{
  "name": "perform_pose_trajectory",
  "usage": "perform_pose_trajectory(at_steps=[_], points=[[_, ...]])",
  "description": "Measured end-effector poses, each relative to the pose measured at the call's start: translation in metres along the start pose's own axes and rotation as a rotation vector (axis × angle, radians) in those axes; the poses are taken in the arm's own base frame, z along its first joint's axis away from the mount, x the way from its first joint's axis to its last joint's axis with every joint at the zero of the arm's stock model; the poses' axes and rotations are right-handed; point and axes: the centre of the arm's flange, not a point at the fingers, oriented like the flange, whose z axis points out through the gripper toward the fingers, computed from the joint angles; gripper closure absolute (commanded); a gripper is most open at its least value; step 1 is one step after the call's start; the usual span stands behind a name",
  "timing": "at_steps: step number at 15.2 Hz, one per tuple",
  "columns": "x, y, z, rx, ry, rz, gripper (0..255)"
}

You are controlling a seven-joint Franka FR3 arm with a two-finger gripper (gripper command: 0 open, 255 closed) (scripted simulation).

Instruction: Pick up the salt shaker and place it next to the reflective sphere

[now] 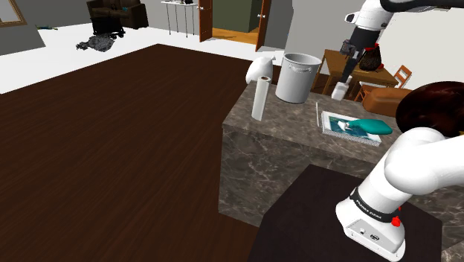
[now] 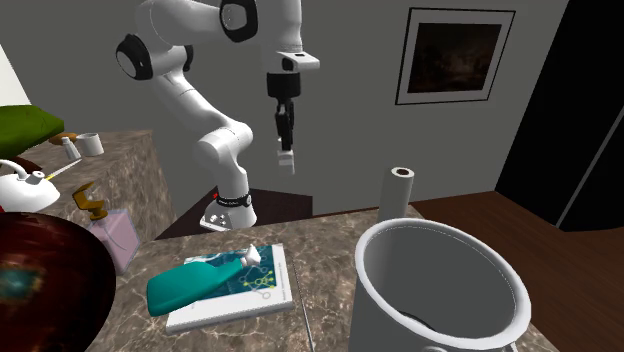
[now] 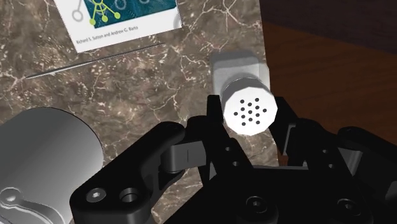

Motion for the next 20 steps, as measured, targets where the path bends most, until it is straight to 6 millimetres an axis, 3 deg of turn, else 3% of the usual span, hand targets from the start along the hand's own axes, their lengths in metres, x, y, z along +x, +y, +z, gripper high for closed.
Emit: perform_pose_trajectory(at_steps=[20], points=[[0.000,0.002,-0.105,0.000,0.000,0.000,255]])
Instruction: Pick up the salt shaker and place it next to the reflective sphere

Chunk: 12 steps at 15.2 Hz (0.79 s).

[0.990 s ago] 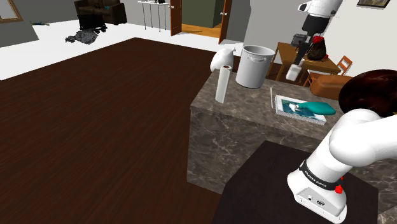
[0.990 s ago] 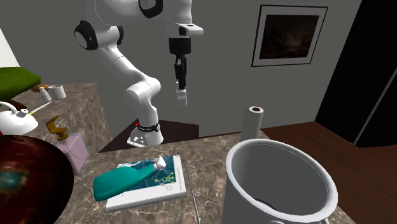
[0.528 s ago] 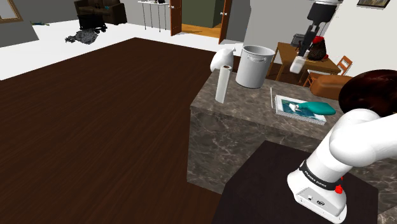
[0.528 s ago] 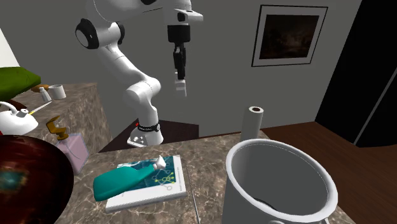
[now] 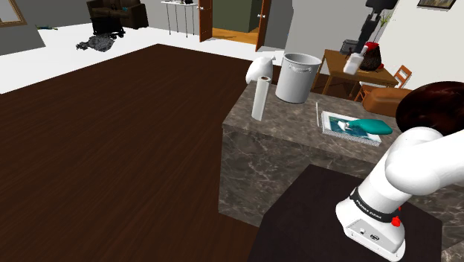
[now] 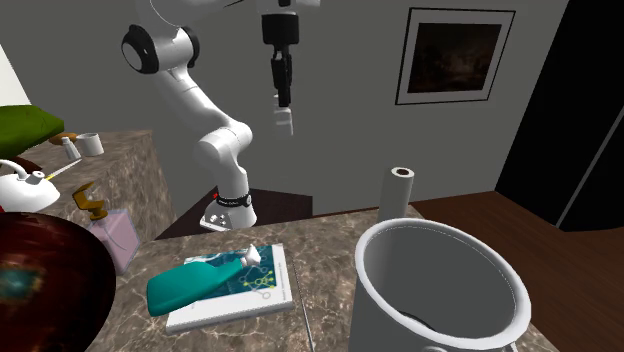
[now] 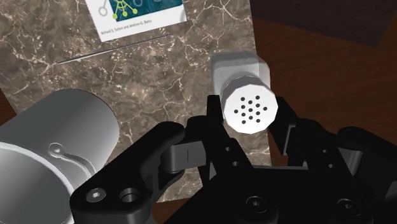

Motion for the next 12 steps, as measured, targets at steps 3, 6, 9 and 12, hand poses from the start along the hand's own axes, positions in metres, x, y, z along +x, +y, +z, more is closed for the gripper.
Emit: perform_pose_trajectory(at_steps=[3,6,9,12], points=[[0.001,-0.001,-0.016,0.000,0.000,0.000,255],[0.000,0.000,-0.032,0.000,0.000,0.000,255],[-0.004,0.006,-0.044,0.000,0.000,0.000,255],[-0.024,0.031,-0.049,0.000,0.000,0.001,255]])
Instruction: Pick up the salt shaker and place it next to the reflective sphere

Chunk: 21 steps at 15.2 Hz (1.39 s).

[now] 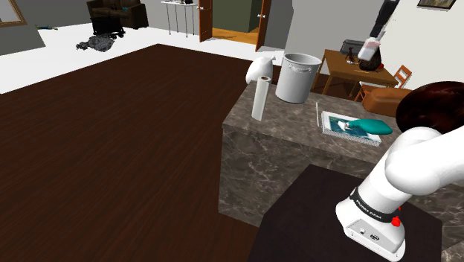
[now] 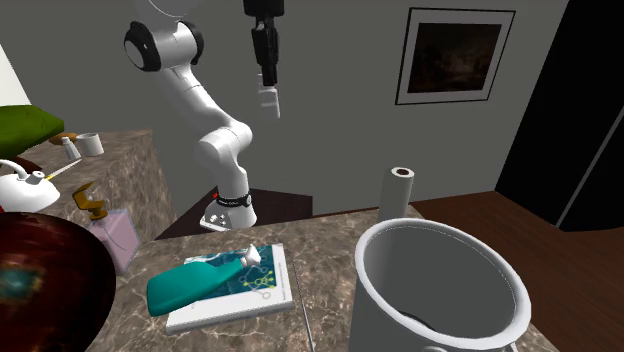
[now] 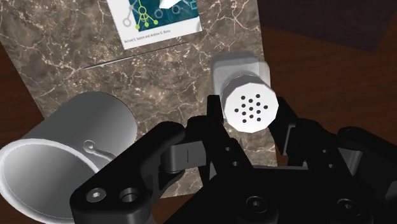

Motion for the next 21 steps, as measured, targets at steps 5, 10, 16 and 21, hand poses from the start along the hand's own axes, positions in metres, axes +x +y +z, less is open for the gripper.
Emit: perform_pose_trajectory(at_steps=[5,10,16,21], points=[[-0.040,0.053,0.002,0.000,0.000,0.000,255],[-0.081,0.103,0.002,0.000,0.000,0.000,255],[-0.131,0.165,0.004,0.001,0.000,0.000,255],[-0.175,0.217,0.001,0.002,0.001,0.001,255]])
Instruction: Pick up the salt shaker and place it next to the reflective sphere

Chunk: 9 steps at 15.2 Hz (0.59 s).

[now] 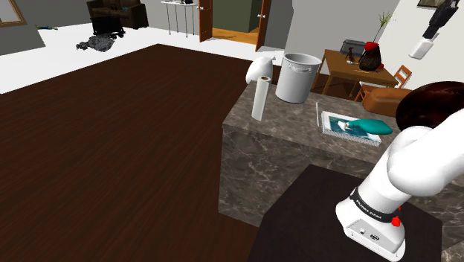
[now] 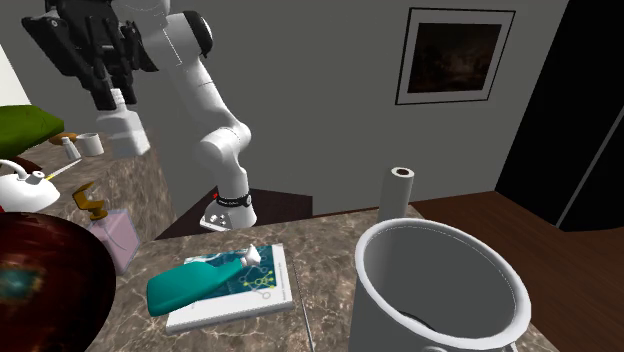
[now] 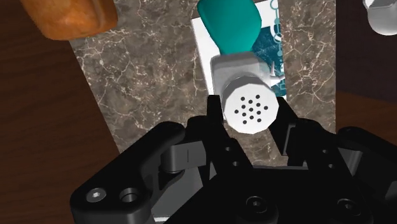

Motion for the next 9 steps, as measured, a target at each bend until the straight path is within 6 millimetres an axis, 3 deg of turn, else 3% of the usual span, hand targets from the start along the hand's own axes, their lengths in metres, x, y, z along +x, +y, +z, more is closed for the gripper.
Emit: perform_pose_trajectory(at_steps=[4,7,9], points=[[-0.032,0.045,0.004,0.005,-0.002,0.002,255],[-0.056,0.064,-0.002,-0.008,0.007,-0.004,255],[-0.059,0.071,0.007,-0.003,0.001,-0.002,255]])
